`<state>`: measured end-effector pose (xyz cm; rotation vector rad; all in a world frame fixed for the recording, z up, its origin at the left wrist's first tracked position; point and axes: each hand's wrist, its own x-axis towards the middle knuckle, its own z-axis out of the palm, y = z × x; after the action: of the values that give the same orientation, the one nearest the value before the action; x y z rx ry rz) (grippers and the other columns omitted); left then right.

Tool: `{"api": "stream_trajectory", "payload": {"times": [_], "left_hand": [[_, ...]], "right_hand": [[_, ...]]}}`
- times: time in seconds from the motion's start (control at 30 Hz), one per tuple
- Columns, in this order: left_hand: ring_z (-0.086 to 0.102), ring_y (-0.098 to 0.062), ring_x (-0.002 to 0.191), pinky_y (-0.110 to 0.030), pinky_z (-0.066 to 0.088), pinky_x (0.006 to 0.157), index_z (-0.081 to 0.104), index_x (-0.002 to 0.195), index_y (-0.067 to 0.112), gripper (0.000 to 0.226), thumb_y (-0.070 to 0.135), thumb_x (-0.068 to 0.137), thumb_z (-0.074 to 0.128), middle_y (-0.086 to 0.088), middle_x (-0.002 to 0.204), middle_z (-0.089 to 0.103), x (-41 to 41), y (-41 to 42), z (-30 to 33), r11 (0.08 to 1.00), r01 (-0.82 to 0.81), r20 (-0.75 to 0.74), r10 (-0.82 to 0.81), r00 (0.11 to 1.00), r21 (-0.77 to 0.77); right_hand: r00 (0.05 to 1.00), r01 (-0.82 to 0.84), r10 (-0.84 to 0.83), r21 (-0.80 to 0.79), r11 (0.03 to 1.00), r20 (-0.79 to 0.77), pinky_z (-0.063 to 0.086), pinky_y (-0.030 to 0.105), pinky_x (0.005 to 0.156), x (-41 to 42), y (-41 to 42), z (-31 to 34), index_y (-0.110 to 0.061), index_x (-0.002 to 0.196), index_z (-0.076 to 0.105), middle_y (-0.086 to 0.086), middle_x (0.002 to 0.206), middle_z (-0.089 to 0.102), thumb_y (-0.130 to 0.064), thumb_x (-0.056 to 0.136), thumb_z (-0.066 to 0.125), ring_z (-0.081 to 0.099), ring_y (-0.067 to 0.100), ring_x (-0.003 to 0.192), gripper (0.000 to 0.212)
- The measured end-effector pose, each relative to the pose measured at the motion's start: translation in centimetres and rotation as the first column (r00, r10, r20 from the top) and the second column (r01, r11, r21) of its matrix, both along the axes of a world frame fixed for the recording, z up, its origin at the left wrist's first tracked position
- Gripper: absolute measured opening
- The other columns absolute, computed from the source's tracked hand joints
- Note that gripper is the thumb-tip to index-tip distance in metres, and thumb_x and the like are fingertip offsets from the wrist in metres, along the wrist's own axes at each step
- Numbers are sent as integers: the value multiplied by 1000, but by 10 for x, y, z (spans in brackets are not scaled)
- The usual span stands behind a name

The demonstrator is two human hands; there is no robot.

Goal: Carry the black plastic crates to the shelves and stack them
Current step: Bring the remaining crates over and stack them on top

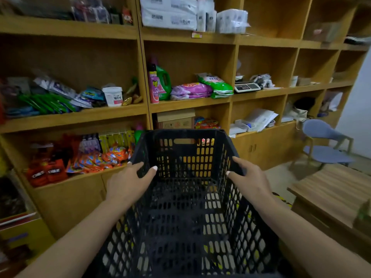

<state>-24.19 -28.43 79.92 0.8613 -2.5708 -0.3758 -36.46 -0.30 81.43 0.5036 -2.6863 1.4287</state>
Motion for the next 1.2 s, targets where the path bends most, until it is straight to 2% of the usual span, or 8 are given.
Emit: {"api": "stream_trajectory", "payload": {"times": [0.13,0.3,0.43,0.57,0.67,0.83,1.0,1.2], "left_hand": [[68,-18,82,-29,54,66,50,136,30,72,76,82,35,-4,153,35,-38,-30,3,998,-42,13,43,999,-35],[67,-20,91,-33,55,76,53,132,31,57,64,86,44,-3,155,31,-66,-55,-13,995,-99,48,99,994,13],[66,-18,74,-31,55,66,50,135,33,56,61,87,46,-1,156,29,-81,-62,-23,988,-155,96,153,984,10],[61,-31,105,-39,52,86,40,142,33,63,61,86,45,1,157,25,-92,-62,-23,981,-193,170,192,967,-6],[41,-38,126,-42,44,98,26,148,32,70,63,87,42,2,160,11,-91,-57,-25,977,-202,291,215,932,-74],[33,-34,130,-41,43,96,6,150,36,81,72,83,35,1,160,-8,-91,-44,-31,956,-228,407,285,868,-183],[50,-29,122,-40,44,100,18,146,45,79,69,80,52,10,159,-4,-82,-61,-20,973,-153,283,99,954,175],[18,-19,145,-32,22,112,31,145,37,72,52,82,63,4,160,7,-81,-66,-12,965,-77,138,43,990,252]], "right_hand": [[999,-49,49,25,999,-2,47,32,82,-48,-35,2,-30,139,49,-4,138,54,-31,88,66,60,22,108,55],[989,-145,144,37,989,39,51,36,84,-104,-71,-10,-30,137,51,-2,119,63,-29,89,65,63,25,102,51],[973,-229,226,133,964,43,54,31,75,-141,-87,-19,-34,137,50,-5,136,56,-34,91,62,66,17,92,48],[927,-367,368,354,860,65,45,35,95,-171,-93,-25,-36,146,36,-4,159,21,-45,91,57,46,26,130,59],[867,-483,486,431,763,111,38,40,106,-183,-89,-32,-36,149,27,-7,162,-5,-47,90,59,33,31,139,69],[841,-523,525,436,732,129,50,29,91,-188,-83,-42,-31,152,20,-12,157,-27,-24,91,63,44,22,132,74],[841,-529,525,413,742,133,55,30,71,-193,-86,-41,-33,152,20,-11,158,-23,0,88,58,56,22,117,81],[842,-528,529,378,761,111,54,30,86,-201,-98,-36,-35,150,26,-9,160,-15,8,86,56,42,24,134,83]]}}
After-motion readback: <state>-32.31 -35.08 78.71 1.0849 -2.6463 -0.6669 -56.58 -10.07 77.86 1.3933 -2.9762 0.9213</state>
